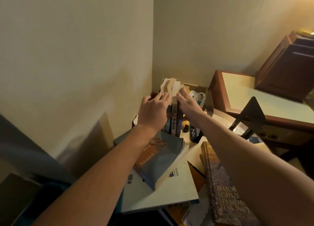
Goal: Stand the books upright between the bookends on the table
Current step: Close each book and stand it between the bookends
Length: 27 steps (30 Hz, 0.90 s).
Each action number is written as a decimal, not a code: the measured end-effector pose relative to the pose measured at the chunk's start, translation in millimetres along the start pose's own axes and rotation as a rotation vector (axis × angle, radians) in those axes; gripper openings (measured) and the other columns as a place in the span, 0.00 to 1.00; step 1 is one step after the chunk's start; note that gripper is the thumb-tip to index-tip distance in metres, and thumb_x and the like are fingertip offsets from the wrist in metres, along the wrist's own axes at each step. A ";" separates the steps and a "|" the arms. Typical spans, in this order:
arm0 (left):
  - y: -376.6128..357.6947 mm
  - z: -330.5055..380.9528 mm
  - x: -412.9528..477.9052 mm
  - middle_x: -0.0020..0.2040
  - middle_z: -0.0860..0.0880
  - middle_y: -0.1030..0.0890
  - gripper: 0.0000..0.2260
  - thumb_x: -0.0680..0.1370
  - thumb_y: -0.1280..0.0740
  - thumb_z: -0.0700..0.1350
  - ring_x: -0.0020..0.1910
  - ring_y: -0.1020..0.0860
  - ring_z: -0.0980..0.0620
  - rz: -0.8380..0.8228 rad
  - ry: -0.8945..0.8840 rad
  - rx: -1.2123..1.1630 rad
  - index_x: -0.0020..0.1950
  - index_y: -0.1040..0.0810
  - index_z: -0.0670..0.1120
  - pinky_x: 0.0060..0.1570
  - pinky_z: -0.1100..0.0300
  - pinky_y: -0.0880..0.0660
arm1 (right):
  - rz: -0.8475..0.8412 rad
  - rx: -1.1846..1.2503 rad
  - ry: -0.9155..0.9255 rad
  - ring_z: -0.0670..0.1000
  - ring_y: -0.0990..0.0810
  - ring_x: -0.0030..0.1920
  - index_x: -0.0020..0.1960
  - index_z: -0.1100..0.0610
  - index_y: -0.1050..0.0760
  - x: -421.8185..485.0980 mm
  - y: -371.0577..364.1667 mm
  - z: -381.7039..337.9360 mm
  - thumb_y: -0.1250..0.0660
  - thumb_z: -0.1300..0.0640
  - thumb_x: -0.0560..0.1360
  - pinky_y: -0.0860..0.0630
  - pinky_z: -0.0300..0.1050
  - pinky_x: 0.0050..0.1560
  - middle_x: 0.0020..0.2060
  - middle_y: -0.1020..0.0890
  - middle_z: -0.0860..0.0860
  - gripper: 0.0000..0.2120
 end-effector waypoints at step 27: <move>-8.7 -3.1 17.1 0.81 0.46 0.43 0.30 0.80 0.34 0.38 0.81 0.44 0.48 -0.123 -0.049 -0.029 0.80 0.40 0.49 0.77 0.48 0.46 | -0.063 -0.497 0.056 0.57 0.29 0.70 0.77 0.41 0.73 -7.8 -1.1 63.3 0.24 0.61 0.73 0.30 0.59 0.70 0.71 0.30 0.55 0.60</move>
Point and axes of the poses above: each hand's wrist, its own x-axis towards the middle knuckle, its own y-axis out of the back of the hand, z = x × y, the point moved 4 cm from there along x, towards the middle knuckle
